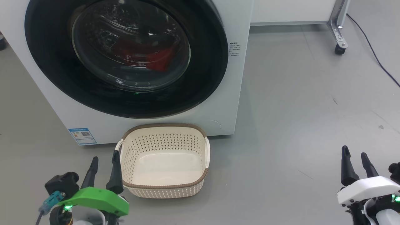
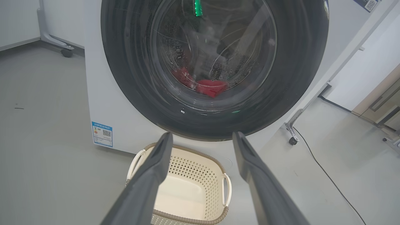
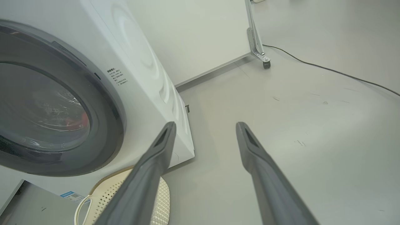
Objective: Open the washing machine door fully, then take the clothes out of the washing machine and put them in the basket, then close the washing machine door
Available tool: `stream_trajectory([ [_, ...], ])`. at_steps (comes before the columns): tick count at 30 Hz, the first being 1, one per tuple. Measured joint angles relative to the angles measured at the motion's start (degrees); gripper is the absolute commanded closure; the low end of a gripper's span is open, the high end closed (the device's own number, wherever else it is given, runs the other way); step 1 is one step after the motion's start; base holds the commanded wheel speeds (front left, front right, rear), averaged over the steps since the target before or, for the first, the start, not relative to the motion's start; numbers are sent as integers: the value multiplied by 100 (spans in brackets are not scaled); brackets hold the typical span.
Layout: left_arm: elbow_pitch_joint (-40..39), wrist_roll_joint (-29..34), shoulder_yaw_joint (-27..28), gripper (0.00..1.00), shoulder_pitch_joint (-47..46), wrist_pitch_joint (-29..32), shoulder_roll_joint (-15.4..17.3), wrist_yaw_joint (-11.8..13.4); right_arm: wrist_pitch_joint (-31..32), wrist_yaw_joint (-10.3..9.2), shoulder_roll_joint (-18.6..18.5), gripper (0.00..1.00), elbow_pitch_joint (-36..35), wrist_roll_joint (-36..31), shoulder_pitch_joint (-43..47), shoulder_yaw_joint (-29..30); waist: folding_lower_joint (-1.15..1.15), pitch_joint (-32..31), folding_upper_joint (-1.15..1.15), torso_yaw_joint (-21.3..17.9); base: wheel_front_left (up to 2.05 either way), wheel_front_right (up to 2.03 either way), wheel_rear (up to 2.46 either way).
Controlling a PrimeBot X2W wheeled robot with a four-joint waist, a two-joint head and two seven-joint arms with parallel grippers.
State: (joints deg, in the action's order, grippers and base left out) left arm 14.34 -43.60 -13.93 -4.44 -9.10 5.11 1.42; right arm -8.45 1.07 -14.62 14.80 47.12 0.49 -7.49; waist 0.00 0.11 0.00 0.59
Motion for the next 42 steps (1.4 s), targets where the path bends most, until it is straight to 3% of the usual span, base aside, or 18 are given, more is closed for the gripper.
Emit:
stream_trajectory([
  [15,118,1184,-167,0,1,-245,-76,242,-279,-275,1,0,-34,-1129,0,-352,0,-8,0,7,0,0,0],
  [30,333,2238,-326,0,0,-502,-160,455,-550,-425,12,0,-172,-2206,0,-614,0,-19,0,-3,0,0,0],
  [42,459,2345,-316,0,-5,-517,-205,481,-575,-428,183,0,-211,-2299,3,-603,0,-14,0,-7,0,0,0],
])
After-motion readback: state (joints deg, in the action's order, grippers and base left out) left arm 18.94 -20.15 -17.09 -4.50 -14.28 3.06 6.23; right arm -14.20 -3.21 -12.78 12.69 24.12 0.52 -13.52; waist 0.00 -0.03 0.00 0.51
